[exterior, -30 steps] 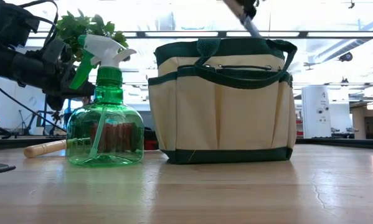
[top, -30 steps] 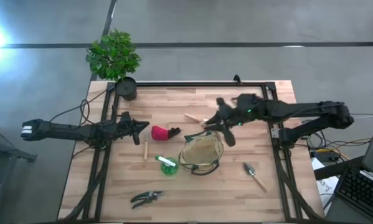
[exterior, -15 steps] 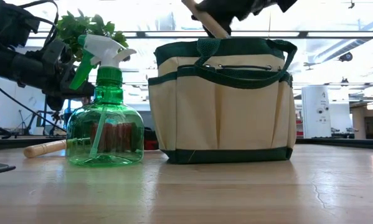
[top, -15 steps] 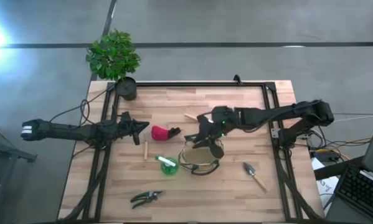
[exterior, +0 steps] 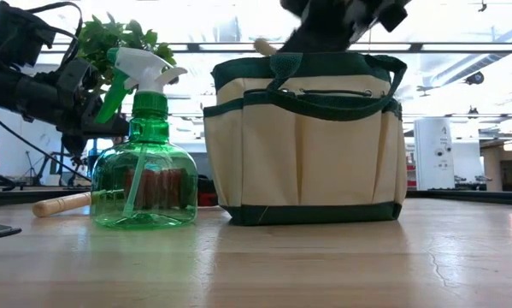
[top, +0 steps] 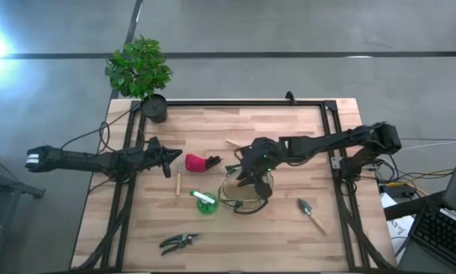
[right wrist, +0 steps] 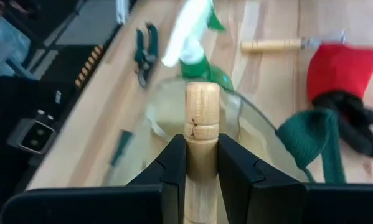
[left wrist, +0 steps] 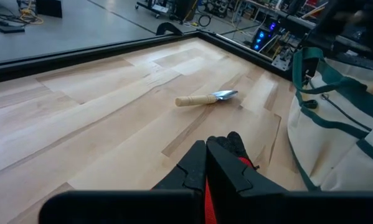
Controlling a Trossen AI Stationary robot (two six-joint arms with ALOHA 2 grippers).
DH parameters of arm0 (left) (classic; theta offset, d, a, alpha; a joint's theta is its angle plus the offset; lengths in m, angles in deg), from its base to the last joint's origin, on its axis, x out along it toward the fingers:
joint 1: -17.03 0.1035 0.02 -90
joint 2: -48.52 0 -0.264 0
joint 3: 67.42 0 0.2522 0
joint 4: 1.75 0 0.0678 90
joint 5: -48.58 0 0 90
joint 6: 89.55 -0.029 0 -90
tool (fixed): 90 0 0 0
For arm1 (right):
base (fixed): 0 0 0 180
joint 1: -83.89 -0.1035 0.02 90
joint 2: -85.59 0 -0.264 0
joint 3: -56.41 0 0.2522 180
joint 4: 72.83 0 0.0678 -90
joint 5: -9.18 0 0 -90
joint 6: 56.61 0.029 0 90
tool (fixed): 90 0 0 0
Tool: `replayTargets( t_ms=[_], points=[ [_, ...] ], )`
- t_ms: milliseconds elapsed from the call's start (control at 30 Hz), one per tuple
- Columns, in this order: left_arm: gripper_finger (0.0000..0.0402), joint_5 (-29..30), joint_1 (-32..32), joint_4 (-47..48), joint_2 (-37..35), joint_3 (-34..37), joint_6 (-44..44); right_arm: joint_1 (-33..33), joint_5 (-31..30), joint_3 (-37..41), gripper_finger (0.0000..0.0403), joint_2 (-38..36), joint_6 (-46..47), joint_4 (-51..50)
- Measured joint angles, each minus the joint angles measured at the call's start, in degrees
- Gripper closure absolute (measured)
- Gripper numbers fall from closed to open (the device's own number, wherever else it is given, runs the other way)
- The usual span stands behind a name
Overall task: Pick & Place Garden tools in Gardening bag
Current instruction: Put the top right brown trowel into the gardening bag
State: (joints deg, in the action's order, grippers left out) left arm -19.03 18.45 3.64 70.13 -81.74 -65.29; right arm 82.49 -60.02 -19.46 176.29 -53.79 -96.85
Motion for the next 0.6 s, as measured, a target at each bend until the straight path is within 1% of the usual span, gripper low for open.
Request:
replayTargets(
  t_ms=[267,600],
  points=[
    [0.0387,0.00,0.00,0.04,0.00,0.00,0.95,0.37,-0.24,-0.48,0.0352,5.11,-0.25,-0.25],
    [0.0387,-0.01,-0.01,0.71,0.02,0.00,1.75,0.30,-4.53,-0.48,0.0352,7.75,-0.37,-2.08]
  ],
)
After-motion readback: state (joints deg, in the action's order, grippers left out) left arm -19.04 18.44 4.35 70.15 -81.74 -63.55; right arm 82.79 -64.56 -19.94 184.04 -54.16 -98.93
